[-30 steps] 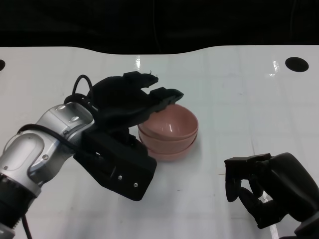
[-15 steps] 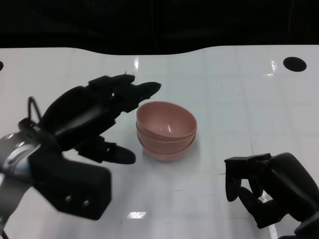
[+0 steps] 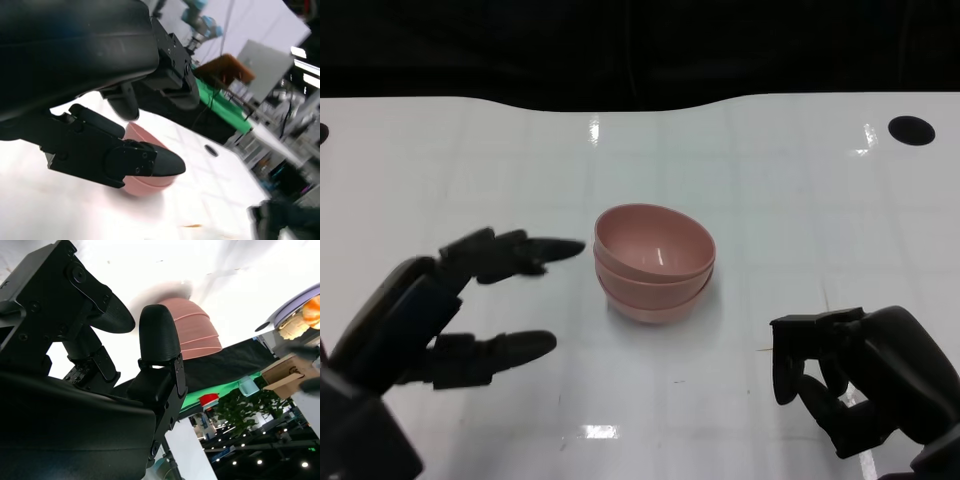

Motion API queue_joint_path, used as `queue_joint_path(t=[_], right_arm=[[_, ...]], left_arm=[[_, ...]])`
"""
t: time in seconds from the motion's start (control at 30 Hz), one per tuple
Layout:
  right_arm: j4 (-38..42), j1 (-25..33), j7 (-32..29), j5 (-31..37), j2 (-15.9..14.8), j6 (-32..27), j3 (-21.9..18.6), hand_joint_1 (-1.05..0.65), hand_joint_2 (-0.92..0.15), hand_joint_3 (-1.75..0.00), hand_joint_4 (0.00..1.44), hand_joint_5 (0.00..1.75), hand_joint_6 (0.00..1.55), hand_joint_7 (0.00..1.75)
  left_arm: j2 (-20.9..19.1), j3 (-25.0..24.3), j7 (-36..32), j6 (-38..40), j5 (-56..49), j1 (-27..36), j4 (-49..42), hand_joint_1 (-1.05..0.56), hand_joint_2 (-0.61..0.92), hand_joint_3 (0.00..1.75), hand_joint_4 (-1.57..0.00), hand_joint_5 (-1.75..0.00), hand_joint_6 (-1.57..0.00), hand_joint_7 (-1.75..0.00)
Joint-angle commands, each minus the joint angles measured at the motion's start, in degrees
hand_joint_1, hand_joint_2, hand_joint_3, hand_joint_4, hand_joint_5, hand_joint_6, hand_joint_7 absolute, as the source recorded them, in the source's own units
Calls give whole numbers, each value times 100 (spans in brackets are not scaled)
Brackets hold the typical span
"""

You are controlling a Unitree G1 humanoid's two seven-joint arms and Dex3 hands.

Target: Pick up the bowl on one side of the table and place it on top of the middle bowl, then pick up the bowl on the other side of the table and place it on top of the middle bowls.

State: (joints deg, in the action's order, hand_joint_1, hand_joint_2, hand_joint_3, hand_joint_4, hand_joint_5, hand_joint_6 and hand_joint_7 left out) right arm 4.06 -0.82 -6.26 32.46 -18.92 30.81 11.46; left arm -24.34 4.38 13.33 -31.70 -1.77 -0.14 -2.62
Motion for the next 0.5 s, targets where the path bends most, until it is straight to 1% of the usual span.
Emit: queue_joint_path(t=[0.03, 0.13, 0.17, 0.2, 0.23, 0.27, 0.37, 0.5], right_arm=[[-7, 15, 14, -100, -49, 18, -50, -8, -17, -157, 96, 175, 82, 155], [-16, 5, 11, -76, -46, -1, -35, -8, -17, -157, 96, 175, 82, 155], [-30, 13, 19, -80, -46, -9, -35, -9, -17, -157, 96, 175, 82, 155], [-40, 19, 25, -85, -45, -14, -35, -9, -17, -157, 96, 175, 82, 155], [-46, 23, 28, -88, -44, -17, -36, -8, -17, -157, 96, 175, 82, 155], [-48, 25, 30, -89, -44, -19, -36, -8, -17, -157, 96, 175, 82, 155], [-48, 25, 31, -89, -44, -19, -37, -8, -17, -158, 96, 175, 82, 155], [-48, 25, 32, -89, -43, -19, -37, -8, -17, -158, 96, 175, 82, 155]], left_arm=[[35, -162, 151, 328, 283, 289, 346, -36, 92, 26, -50, -143, -55, -97], [112, -216, 294, 633, 586, 554, 599, -29, 92, 28, -56, -145, -59, -107], [137, -228, 344, 753, 682, 646, 686, -27, 88, 36, -59, -146, -61, -113], [159, -243, 383, 841, 738, 704, 752, -23, 74, 66, -64, -148, -65, -118], [177, -258, 415, 911, 776, 743, 804, -21, 66, 82, -65, -149, -66, -119], [191, -273, 440, 959, 792, 761, 841, -21, 61, 92, -66, -149, -67, -120], [226, -310, 484, 1033, 784, 778, 899, -20, 57, 100, -67, -149, -68, -121], [260, -343, 522, 1070, 769, 784, 925, -20, 56, 101, -67, -149, -68, -121]])
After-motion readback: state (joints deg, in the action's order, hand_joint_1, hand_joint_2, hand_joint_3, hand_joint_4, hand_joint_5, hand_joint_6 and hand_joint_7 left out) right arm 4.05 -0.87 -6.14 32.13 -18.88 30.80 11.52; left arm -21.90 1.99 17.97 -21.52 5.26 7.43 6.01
